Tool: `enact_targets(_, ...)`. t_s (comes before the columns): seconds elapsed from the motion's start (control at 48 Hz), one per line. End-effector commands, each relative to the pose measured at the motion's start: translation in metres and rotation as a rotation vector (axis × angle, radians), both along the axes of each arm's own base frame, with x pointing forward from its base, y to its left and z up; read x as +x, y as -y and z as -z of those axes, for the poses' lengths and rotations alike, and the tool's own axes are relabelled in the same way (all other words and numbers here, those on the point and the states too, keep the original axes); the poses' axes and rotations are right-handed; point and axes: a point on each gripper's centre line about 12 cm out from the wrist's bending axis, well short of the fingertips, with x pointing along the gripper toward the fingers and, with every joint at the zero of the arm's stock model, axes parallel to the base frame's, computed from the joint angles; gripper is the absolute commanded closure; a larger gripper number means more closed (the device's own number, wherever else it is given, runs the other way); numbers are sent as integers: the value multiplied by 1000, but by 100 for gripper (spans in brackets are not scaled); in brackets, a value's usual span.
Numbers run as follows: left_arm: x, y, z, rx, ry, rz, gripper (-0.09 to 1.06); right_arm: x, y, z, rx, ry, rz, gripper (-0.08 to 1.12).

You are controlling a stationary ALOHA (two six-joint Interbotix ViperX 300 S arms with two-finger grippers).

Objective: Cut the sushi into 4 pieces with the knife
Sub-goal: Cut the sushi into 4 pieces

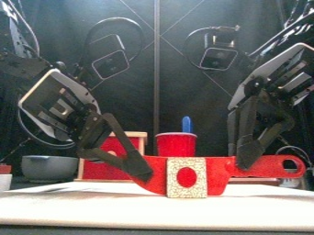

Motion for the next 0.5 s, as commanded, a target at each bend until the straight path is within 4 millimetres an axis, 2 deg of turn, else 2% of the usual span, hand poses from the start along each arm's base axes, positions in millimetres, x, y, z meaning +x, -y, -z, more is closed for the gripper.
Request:
enact_targets(0.021,3,-14,11,16,-33,-26,85,13,5,-3,-2,32,11,83)
enact_targets(0.292,-6,-40,-12,50,1,-56,85,12,21,-17,-22,51,32,83)
enact_targets(0.5,-7,-42,-24,65,28,-44,85,11,22,-25,-23,63,32,83)
